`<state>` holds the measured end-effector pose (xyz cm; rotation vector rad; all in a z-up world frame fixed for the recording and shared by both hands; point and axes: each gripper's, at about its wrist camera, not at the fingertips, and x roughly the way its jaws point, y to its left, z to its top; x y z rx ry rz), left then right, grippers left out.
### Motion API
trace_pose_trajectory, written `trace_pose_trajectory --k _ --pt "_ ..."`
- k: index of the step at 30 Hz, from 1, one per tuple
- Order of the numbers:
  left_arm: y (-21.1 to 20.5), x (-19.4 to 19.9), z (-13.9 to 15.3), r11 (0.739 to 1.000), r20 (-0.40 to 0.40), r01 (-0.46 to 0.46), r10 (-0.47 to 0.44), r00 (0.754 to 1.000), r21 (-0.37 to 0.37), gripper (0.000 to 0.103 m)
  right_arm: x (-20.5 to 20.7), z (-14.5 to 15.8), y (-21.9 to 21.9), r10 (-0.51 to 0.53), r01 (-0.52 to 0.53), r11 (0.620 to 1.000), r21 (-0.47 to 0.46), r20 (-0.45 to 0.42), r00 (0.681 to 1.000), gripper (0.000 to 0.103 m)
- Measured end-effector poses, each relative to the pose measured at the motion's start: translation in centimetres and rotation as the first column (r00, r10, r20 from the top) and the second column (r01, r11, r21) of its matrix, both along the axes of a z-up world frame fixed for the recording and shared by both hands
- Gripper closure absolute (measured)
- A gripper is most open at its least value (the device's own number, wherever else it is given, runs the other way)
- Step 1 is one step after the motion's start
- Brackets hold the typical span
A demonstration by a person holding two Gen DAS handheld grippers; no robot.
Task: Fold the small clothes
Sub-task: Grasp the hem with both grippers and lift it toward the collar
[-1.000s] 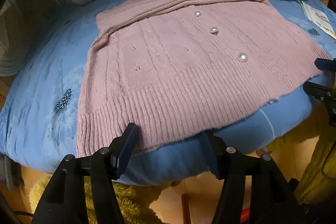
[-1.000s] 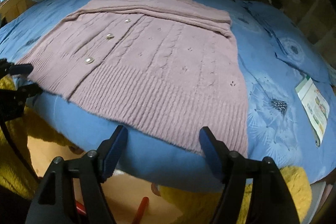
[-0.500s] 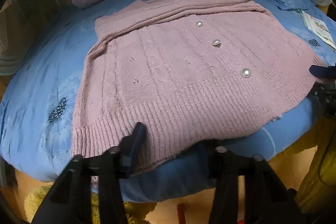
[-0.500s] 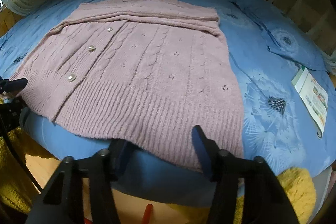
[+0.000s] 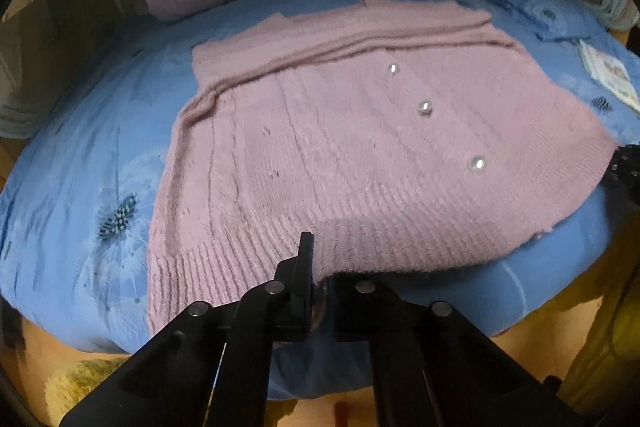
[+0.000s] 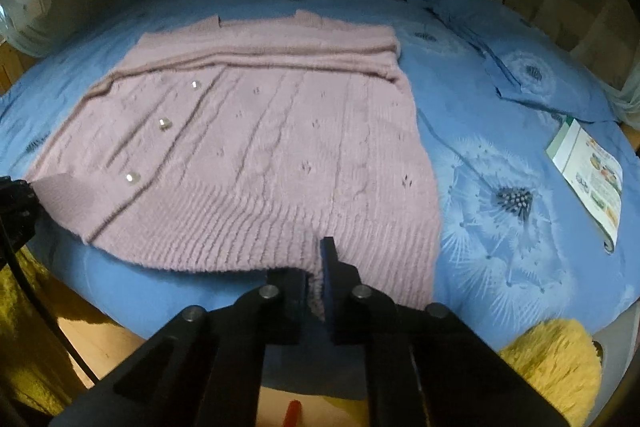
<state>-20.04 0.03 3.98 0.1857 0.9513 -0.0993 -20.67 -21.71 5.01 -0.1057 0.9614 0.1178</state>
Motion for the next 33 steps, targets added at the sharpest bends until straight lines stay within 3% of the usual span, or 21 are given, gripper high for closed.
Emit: trace_pose_trajectory --k 14,23,33 --pt "0.6 2.0 5.2 0.999 0.167 -0.035 0.04 0.985 -0.032 0.103 2.4 4.8 0.6 0.028 -0.032 0.999 0.021 0.154 0.988 0.098" --pt "1.4 6.1 9.0 0.993 0.25 -0.097 0.11 0.962 -0.066 0.103 6.8 8.9 1.7 0.037 -0.041 0.999 0.007 0.255 0.966 0.098" --pt "1.5 11.7 13.1 0.988 0.338 -0.148 0.157 0.928 -0.053 0.103 12.1 12.3 2.2 0.002 -0.009 1.0 0.019 0.335 0.942 0.098"
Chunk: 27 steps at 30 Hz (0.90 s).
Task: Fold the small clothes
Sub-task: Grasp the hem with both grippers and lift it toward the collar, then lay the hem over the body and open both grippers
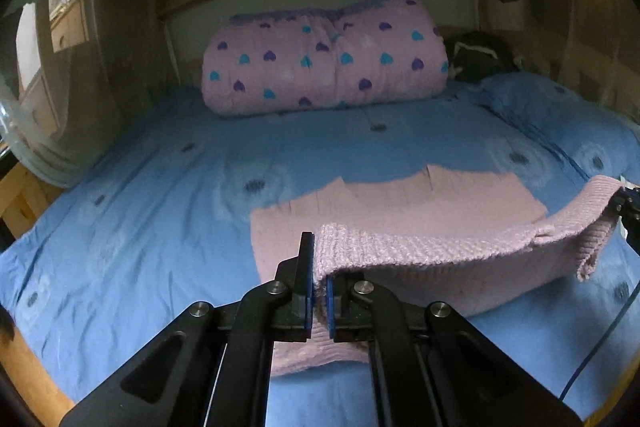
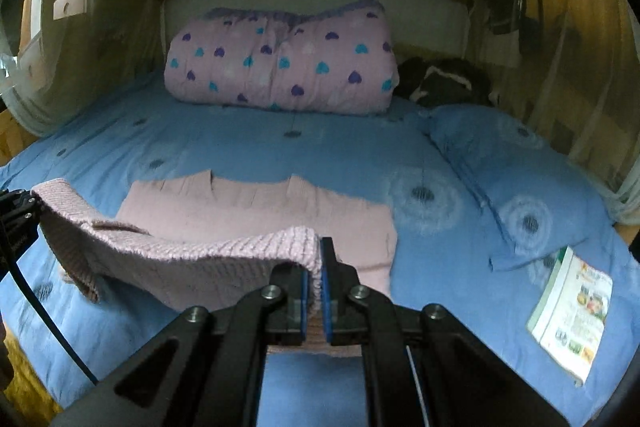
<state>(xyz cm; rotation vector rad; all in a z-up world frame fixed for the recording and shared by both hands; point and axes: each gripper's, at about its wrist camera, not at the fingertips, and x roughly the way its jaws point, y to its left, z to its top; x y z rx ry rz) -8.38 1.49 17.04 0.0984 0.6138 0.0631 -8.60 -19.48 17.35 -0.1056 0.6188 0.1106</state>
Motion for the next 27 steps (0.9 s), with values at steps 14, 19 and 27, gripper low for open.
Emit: trace_pose_trajectory --k 14,19,27 --pt "0.6 10.0 0.1 0.999 -0.009 -0.037 0.037 0.999 0.01 0.103 10.6 0.5 1.4 -0.038 0.043 0.995 -0.094 0.063 0.997 0.098" --pt "0.7 14.4 -2.3 0.999 -0.063 -0.039 0.041 0.997 0.03 0.103 14.9 -2.2 2.3 -0.048 0.053 0.989 -0.137 0.041 0.998 0.098" --pt "0.6 20.1 -9.2 1.0 -0.188 -0.017 0.022 0.982 0.026 0.103 20.7 -8.7 2.2 -0.08 0.068 0.988 -0.139 -0.081 0.993 0.098"
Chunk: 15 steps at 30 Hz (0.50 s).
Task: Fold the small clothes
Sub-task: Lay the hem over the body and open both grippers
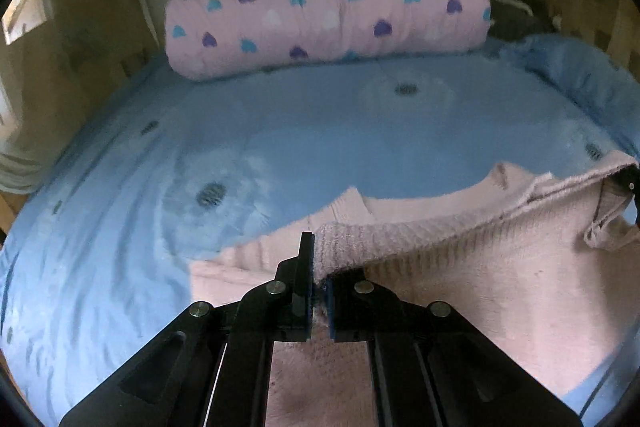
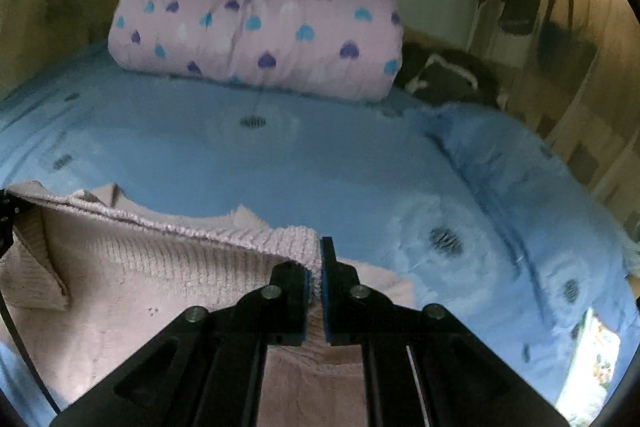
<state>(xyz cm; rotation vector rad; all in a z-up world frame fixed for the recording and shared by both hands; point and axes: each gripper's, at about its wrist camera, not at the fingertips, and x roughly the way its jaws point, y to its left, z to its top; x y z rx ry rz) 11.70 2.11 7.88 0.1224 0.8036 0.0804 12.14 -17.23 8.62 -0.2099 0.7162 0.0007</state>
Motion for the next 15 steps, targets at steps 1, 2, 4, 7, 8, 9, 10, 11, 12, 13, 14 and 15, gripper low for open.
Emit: trace_pose_trajectory --k 1,2,4,7,8,9,10,11,12,13,14,15 --pt "0.1 0.4 -0.7 1.0 -0.011 0.006 -0.006 1.0 -0.006 0.103 0.6 -1.0 -0.1 -0.004 0.004 1.0 -0.004 -0.019 1.0 0.098" --pt "0.2 0.8 -1.3 1.0 -0.023 0.009 -0.009 1.0 -0.013 0.103 1.2 -1.9 -0.1 -0.006 0.006 1.0 -0.008 -0.036 0.999 0.098" --pt "0.5 1.7 -2.8 1.0 -0.058 0.013 -0.015 0.998 -0.027 0.103 2.2 -3.8 -0.2 -0.001 0.0 1.0 -0.014 -0.082 0.997 0.098" --pt "0.7 2.5 -4.4 0.999 -0.085 0.026 -0.027 0.996 -0.02 0.094 3.5 -6.3 -0.4 0.008 -0.01 1.0 -0.012 -0.147 0.989 0.098" --pt "0.7 2.6 -4.7 1.0 -0.081 0.027 -0.027 0.996 -0.006 0.088 3.7 -6.8 -0.5 0.009 -0.01 1.0 -0.005 -0.156 0.988 0.098" --pt "0.7 2.6 -4.8 1.0 -0.077 0.024 -0.024 0.997 0.003 0.085 3.7 -7.0 -0.6 0.009 -0.008 1.0 0.002 -0.148 0.989 0.097" --pt "0.8 2.5 -4.7 1.0 -0.077 0.021 -0.02 0.997 0.009 0.081 3.8 -7.1 -0.7 0.012 -0.01 1.0 0.012 -0.146 0.989 0.095" --pt "0.9 2.4 -4.5 1.0 -0.08 0.016 -0.015 0.997 0.015 0.076 4.0 -7.1 -0.7 0.014 -0.011 1.0 0.018 -0.15 0.989 0.093" --pt "1.1 2.3 -4.1 1.0 -0.088 0.011 -0.01 0.996 0.018 0.074 4.1 -7.0 -0.9 0.014 -0.01 1.0 0.027 -0.156 0.988 0.091" --pt "1.3 2.0 -3.8 1.0 -0.094 0.01 -0.008 0.996 0.014 0.073 4.1 -6.9 -1.0 0.014 -0.009 0.999 0.033 -0.162 0.987 0.086" --pt "1.5 1.8 -3.4 1.0 -0.102 0.01 -0.01 0.995 0.002 0.072 4.0 -6.6 -1.3 0.016 -0.009 0.999 0.042 -0.169 0.985 0.079" --pt "1.8 1.4 -2.7 1.0 -0.112 0.013 -0.015 0.994 -0.017 0.072 4.0 -6.2 -1.6 0.016 -0.007 0.999 0.054 -0.173 0.985 0.073"
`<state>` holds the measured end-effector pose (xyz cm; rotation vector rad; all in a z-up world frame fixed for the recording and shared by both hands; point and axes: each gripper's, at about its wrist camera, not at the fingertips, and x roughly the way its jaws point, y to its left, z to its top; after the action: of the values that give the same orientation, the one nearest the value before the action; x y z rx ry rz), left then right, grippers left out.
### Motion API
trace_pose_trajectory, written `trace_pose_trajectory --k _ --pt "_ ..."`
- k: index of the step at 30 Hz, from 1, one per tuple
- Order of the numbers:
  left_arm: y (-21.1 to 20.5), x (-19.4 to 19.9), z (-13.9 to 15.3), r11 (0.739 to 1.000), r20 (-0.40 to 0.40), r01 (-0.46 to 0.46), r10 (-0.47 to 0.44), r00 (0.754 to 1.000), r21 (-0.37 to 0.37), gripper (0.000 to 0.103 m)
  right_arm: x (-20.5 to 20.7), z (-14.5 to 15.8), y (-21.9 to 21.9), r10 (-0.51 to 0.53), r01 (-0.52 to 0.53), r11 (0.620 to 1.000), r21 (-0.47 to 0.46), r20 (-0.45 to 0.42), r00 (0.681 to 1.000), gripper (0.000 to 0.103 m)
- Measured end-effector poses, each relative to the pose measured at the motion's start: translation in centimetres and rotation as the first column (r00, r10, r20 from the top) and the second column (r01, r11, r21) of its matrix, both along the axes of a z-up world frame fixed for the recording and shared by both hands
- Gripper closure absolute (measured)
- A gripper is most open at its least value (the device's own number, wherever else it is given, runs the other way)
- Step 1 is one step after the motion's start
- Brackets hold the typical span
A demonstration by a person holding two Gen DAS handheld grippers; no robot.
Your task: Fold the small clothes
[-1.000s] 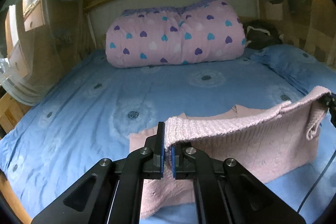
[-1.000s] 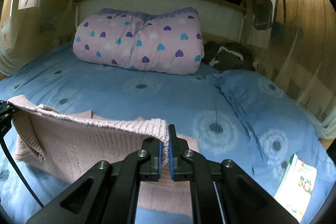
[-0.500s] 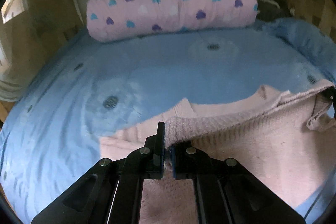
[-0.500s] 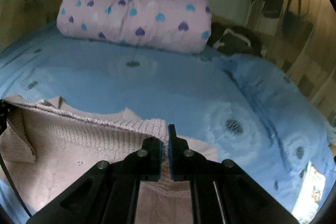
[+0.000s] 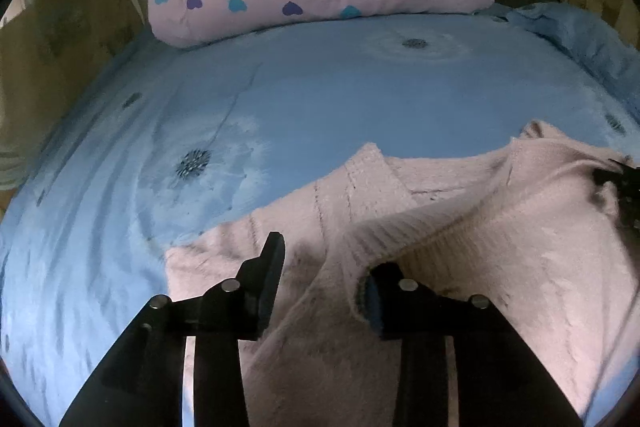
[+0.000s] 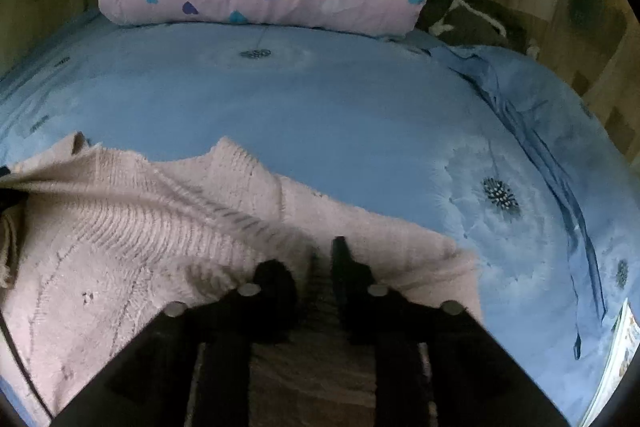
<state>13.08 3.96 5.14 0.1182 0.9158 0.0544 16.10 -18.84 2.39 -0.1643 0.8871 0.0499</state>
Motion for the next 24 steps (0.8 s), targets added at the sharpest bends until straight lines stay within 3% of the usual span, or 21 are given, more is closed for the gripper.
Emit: trace_pose_trajectory --k 2,4,13,16,19,24 --pt "0.4 -0.6 0.9 1.0 -0.008 0.006 -0.006 1.0 -0.019 0.068 -0.5 1.2 -0.9 0.001 -0.001 0.999 0.042 0.011 1.0 0.044" --pt "0.9 -1.3 2.1 1.0 -0.01 0.009 -0.009 1.0 -0.028 0.063 -1.3 2.4 -1.7 0.007 -0.009 0.996 0.087 0.031 0.999 0.029" --pt "0.6 -4.8 5.7 0.999 0.01 0.047 -0.047 0.999 -0.003 0.06 -5.4 5.4 -3.8 0.074 -0.076 0.99 0.122 0.019 0.997 0.027" --pt "0.5 -5.5 5.5 0.997 -0.003 0.052 -0.052 0.999 -0.059 0.06 -6.4 5.2 -3.8 0.097 -0.099 0.991 0.093 0.027 0.995 0.027" --pt "0.2 -6.0 4.6 0.986 -0.03 0.108 -0.112 0.993 -0.127 0.06 -6.7 4.1 -3.2 0.138 -0.138 0.989 0.05 0.004 0.99 0.027" --pt "-0.6 -6.1 2.9 0.975 -0.082 0.17 -0.183 0.98 -0.144 0.06 -6.4 2.4 -2.6 0.161 -0.161 0.987 0.018 -0.022 0.987 0.027"
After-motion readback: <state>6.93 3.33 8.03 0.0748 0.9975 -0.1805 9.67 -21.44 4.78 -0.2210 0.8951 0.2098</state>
